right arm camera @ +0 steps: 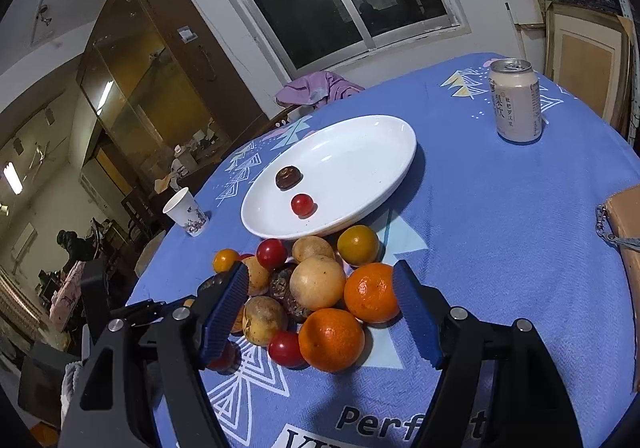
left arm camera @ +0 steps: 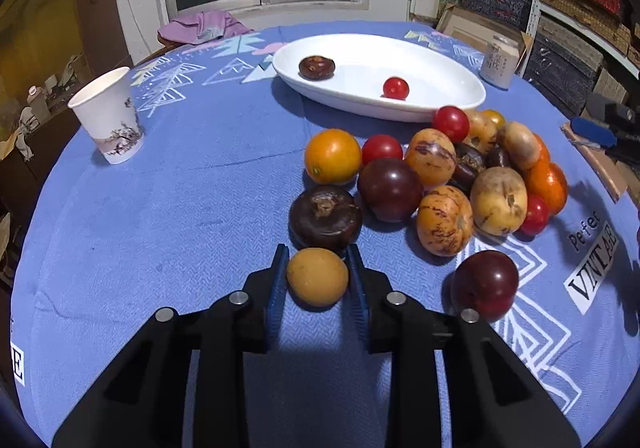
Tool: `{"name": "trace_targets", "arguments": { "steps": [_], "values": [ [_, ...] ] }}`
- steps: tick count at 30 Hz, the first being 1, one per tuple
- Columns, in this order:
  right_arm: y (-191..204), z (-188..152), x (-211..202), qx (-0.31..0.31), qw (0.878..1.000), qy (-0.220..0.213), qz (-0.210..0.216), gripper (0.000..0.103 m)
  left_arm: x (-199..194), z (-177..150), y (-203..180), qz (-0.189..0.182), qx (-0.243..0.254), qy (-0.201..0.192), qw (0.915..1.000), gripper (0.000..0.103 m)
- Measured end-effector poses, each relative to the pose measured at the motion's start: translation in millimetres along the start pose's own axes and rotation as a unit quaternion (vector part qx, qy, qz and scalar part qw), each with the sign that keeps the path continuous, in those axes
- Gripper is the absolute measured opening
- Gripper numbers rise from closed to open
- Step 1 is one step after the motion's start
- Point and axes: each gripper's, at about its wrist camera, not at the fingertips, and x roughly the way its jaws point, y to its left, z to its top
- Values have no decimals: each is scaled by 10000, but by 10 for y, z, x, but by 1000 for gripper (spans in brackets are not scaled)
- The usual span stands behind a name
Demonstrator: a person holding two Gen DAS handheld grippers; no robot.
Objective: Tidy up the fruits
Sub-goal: 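Grasp the small tan round fruit with the left tool, then grasp a tangerine from the pile with the right tool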
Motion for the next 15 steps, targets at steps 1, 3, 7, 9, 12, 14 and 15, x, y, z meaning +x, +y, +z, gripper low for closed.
{"name": "trace_targets", "arguments": {
  "steps": [1, 3, 7, 9, 12, 14, 15],
  "values": [
    [25, -22, 8, -89, 10000, 39, 16, 75, -42, -3, 14, -5, -42, -61, 10000, 29],
    [83, -111, 25, -264, 9995, 157, 51, 75, -172, -4, 55, -103, -160, -250, 9995, 29],
    [166, -337, 78, -556, 9978, 361, -85, 74, -312, 10, 83, -195, -285, -487, 9982, 29],
    [206, -407, 96, -701, 9965, 430, -156, 70, -319, 9, 67, -241, -290, -480, 9981, 29],
    [279, -460, 143, -971, 9936, 482, -310, 66, -318, -7, 26, -266, -220, -469, 9983, 29],
    [291, -495, 211, -1044, 9917, 609, -431, 61, -328, -14, 10, -286, -189, -478, 9983, 29],
    [288, -496, 216, -1046, 9915, 595, -498, 61, -327, -15, 8, -294, -185, -480, 9982, 29]
  ]
}}
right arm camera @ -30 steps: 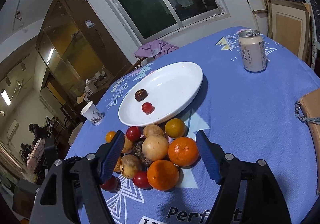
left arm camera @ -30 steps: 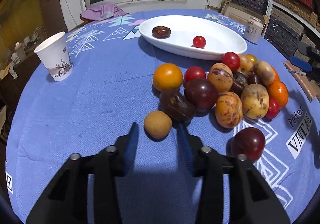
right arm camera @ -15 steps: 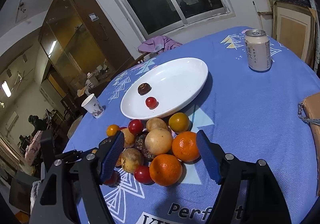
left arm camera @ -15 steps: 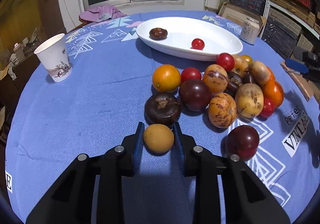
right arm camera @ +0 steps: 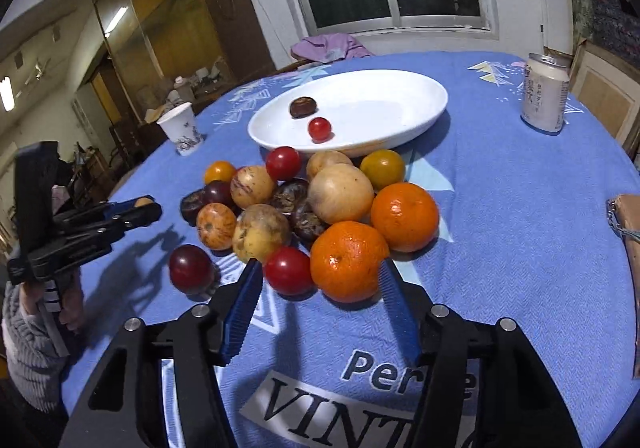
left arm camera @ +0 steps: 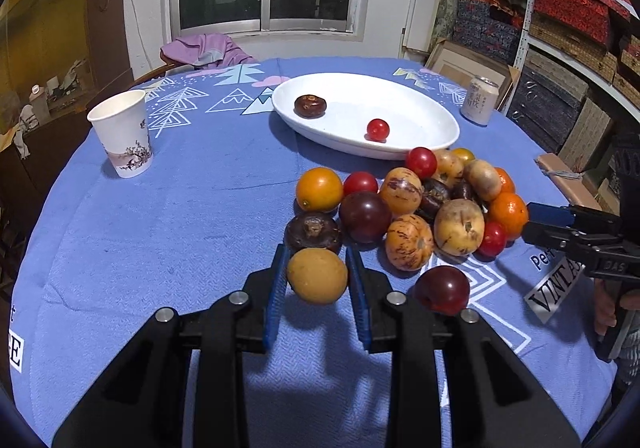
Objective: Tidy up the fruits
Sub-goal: 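Grasp a tangerine from the pile with the right tool, then carry both fruits over the white plate and release them onto it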
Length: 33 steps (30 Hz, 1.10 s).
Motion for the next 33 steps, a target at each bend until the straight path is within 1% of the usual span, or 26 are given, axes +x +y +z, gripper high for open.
{"name": "trace_targets", "arguments": {
  "steps": [2, 4, 7, 8, 14, 18, 23, 25, 29, 31, 33],
  "values": [
    [-43, 8, 2, 105, 9999, 3, -3, 61, 3, -6, -2, -18, -7, 9, 10000, 29],
    [-105, 7, 57, 272, 9995, 124, -47, 60, 18, -10, -10, -31, -7, 32, 10000, 29],
    [-164, 10, 132, 444, 9986, 269, -21, 55, 24, -17, -25, -46, 16, 35, 10000, 29],
    [-168, 11, 150, 471, 9985, 294, -10, 55, 26, -17, -32, -44, 26, 33, 10000, 29],
    [-196, 37, 210, 610, 9977, 284, 69, 53, 67, -31, -22, -28, 20, 85, 10000, 29],
    [-256, 41, 233, 738, 9967, 282, 167, 49, 86, -36, 2, -3, -9, 85, 10000, 29],
    [-257, 35, 212, 716, 9968, 280, 206, 48, 120, -56, 45, 53, -158, 101, 9998, 29],
    [-259, 18, 150, 739, 9968, 212, 200, 48, 110, -72, 61, 58, -229, 97, 9997, 29],
    [-278, 31, -24, 801, 9965, -91, 235, 48, 30, -18, 62, 27, -322, -16, 9995, 29],
    [-327, 66, -129, 949, 9945, -235, 368, 48, 4, 81, 75, -71, -403, -40, 9992, 29],
    [-358, 170, -249, 1034, 9927, -404, 477, 48, -30, 273, 87, -124, -453, -107, 9988, 29]
  ]
}}
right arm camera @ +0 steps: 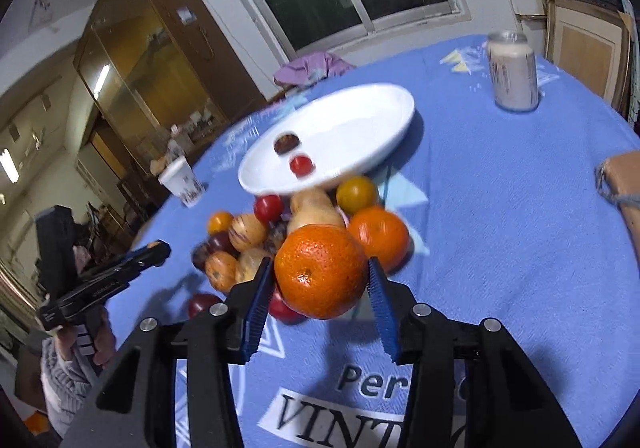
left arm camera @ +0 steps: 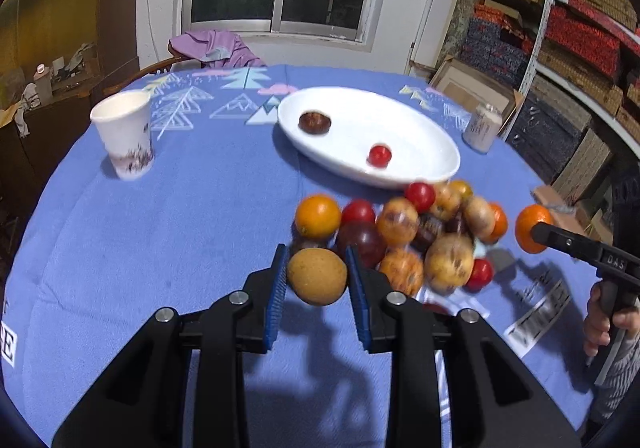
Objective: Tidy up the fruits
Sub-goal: 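Carry both fruits over the white plate and release them onto it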
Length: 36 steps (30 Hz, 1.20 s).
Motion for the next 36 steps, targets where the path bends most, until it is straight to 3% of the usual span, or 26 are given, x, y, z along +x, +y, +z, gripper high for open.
{"name": "trace_targets", "arguments": {
  "steps": [5, 8, 13, 18, 22, 27, 30, 33, 36],
  "values": [
    [224, 715, -315, -150, 9976, -660, 159, 47, -42, 737, -109, 113, 91, -436, 9989, 29],
    [366, 1169, -298, -204, 9947, -972, 252, 47, 75, 1075, -198, 201, 97, -603, 9979, 29],
    [246, 1554, 369, 115, 9976, -636, 267, 47, 606, 1265, -309, 190, 49, -339, 9992, 29],
    [78, 1470, 1231, 58, 9995, 144, -265, 47, 1267, 1129, -295, 311, 135, 317, 9989, 29],
    [-39, 1325, 1514, 35, 9976, 419, -552, 48, 1501, 1058, -225, 335, 130, 503, 9981, 29],
    [-40, 1247, 1575, -35, 9954, 459, -838, 52, 1639, 1045, -206, 307, 170, 532, 9980, 42],
    [-59, 1254, 1489, 22, 9960, 393, -800, 54, 1590, 1072, -236, 263, 217, 495, 9982, 45],
    [-25, 1324, 1323, 61, 9973, 226, -702, 56, 1464, 1122, -236, 321, 187, 332, 9988, 56],
    [87, 1386, 1066, 64, 9986, -22, -525, 57, 1281, 1192, -217, 323, 137, 141, 9993, 56]
  ]
}}
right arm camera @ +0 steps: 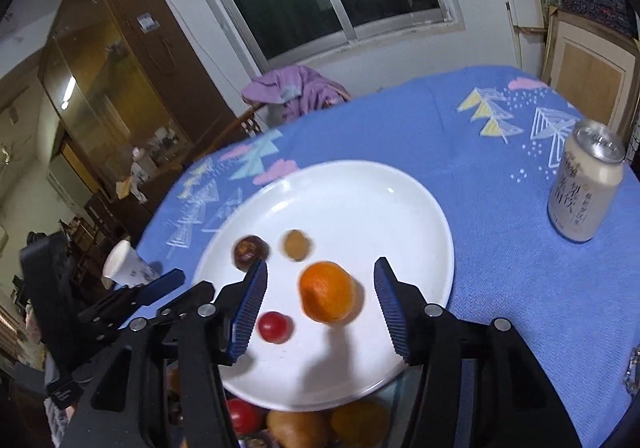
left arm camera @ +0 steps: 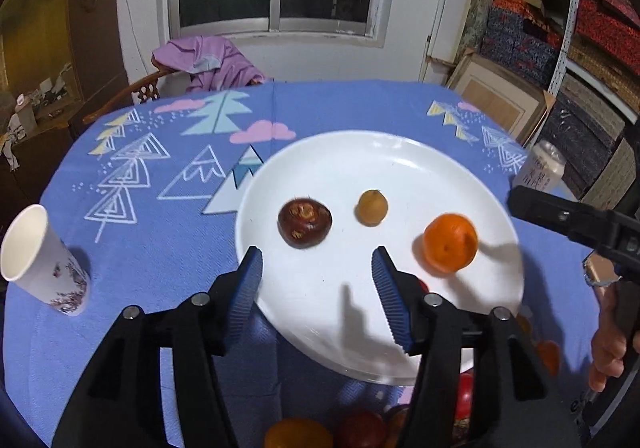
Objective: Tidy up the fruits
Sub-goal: 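Carry both fruits over the white plate and release them onto it, then grasp the dark purple round fruit with the left tool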
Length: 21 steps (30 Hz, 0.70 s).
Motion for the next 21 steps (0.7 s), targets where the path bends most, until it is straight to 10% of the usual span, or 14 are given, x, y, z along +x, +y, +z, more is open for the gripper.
{"name": "trace_targets", "arguments": {
  "steps": [9, 21],
  "values": [
    [339, -244, -952, -411, 9949, -738, 550, 80, -726, -393, 111, 260, -69, -426, 9987, 81],
    [-574, -797, -1028, 1009, 9929, -438, 447, 85, -925, -1278, 277, 913, 146, -211, 9955, 89]
  ]
}}
